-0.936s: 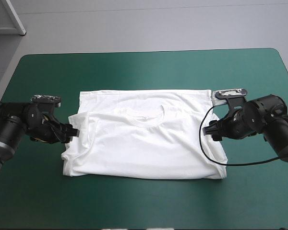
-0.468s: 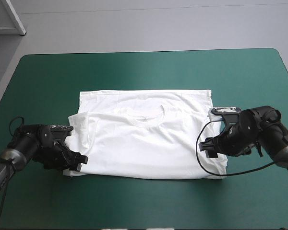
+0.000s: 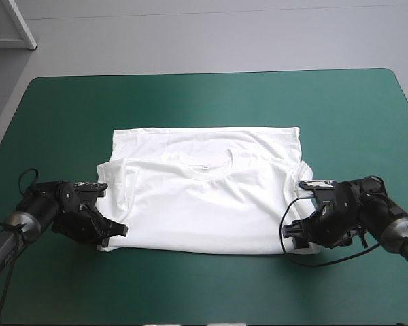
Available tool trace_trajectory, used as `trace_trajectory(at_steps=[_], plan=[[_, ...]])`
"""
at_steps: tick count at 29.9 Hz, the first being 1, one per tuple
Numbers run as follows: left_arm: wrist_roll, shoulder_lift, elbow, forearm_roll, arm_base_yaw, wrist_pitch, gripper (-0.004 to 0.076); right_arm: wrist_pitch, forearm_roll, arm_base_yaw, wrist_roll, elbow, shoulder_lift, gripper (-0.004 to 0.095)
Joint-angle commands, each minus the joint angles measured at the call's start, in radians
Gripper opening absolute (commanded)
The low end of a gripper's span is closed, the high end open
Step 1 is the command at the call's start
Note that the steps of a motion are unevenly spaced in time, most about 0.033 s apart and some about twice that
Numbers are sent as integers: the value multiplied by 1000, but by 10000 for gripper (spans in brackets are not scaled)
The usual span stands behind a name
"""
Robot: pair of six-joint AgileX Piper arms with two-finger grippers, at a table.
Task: Fold the cloth
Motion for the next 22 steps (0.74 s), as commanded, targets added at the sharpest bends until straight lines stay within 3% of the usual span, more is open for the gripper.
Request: trace_trajectory(at_steps=[1, 7, 10, 16, 22], plan=[[5, -17, -17, -20, 0, 0, -10, -57, 15, -1, -10, 7, -7, 628], [5, -17, -17, -18, 0, 18, -10, -123, 114, -1, -56, 62, 54, 523], [7, -17, -17, -15, 0, 27, -10, -142, 139, -1, -86, 69, 79, 412], [7, -41, -58, -8, 0, 40, -10, -140, 123, -1, -110, 65, 43, -23], [0, -59, -216, -7, 0, 113, -10, -123, 72, -1, -89, -12, -52, -14]])
